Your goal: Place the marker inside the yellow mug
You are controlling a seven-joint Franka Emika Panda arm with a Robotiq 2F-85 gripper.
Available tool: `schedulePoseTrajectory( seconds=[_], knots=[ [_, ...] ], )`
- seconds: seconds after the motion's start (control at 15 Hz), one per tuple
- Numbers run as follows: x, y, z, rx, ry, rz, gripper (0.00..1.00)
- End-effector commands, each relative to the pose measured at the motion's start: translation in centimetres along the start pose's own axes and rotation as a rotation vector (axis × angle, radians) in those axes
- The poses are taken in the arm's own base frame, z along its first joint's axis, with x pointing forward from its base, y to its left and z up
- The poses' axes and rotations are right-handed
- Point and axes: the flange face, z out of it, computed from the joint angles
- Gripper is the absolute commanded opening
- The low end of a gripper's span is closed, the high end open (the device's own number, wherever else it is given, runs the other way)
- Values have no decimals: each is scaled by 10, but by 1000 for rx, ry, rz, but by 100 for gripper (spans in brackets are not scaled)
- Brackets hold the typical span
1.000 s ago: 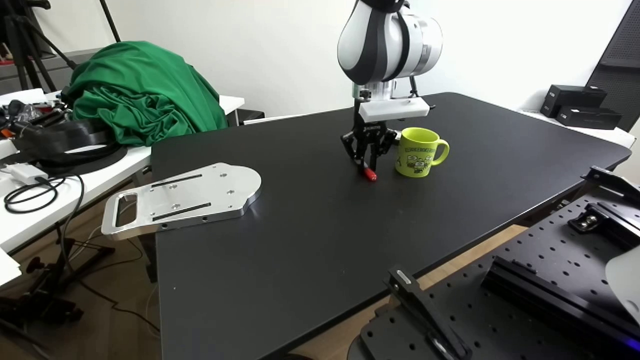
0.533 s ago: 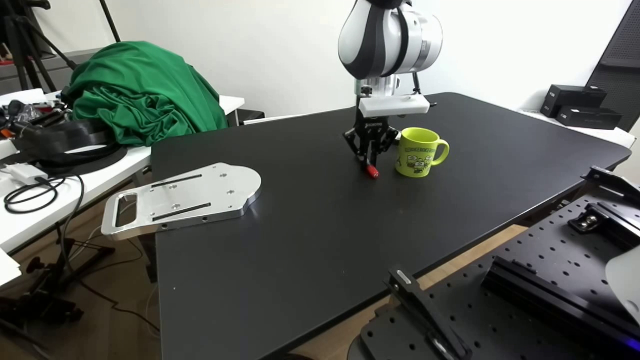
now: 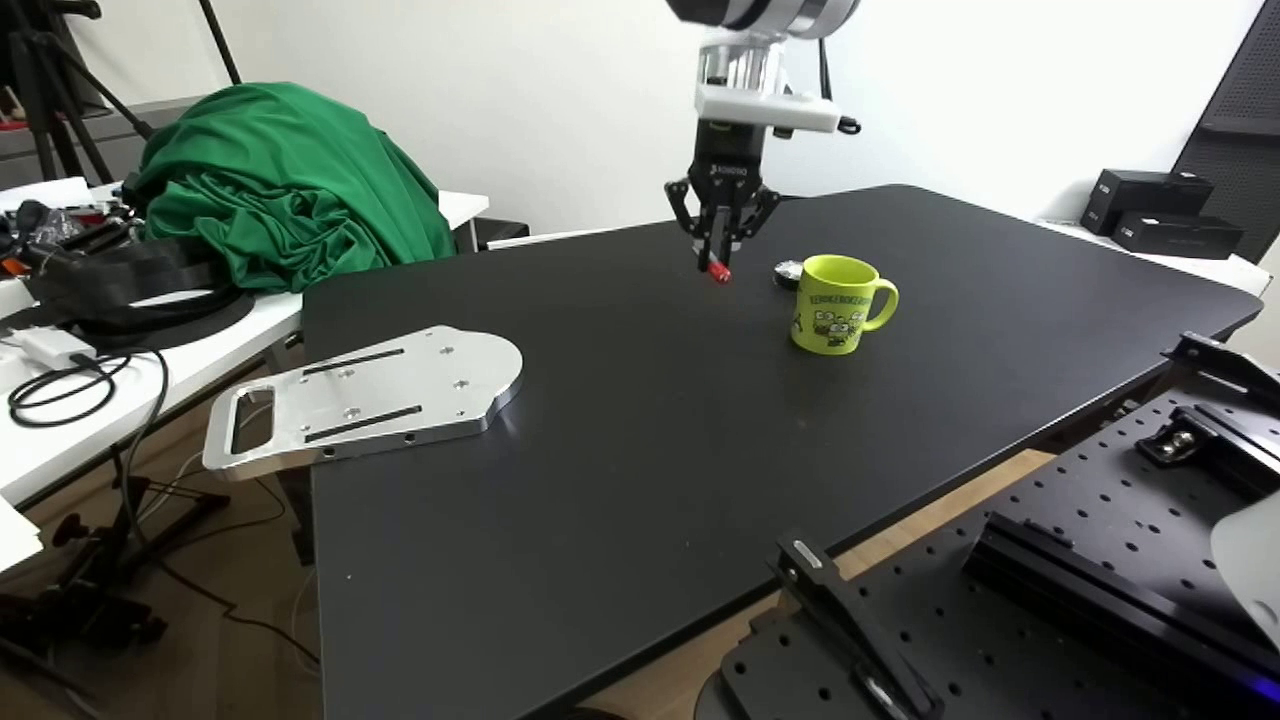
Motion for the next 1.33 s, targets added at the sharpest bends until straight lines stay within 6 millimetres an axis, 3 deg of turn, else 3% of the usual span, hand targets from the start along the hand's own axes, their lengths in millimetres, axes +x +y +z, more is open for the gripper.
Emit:
schedulePoseTrajectory(
  seconds=[0.0, 0.2, 0.33, 0.53, 0.8, 1.0, 1.27],
  knots=[
    [7, 8, -61, 94, -43, 57, 5],
    [14, 36, -93, 176, -128, 139, 5],
    [19, 66, -97, 216, -237, 196, 5],
    [29, 121, -87, 288, -355, 306, 5],
    [32, 175, -59, 363, -516, 462, 5],
    [20, 195, -48, 387, -626, 551, 5],
    [-1, 209, -49, 386, -693, 591, 5]
  ],
)
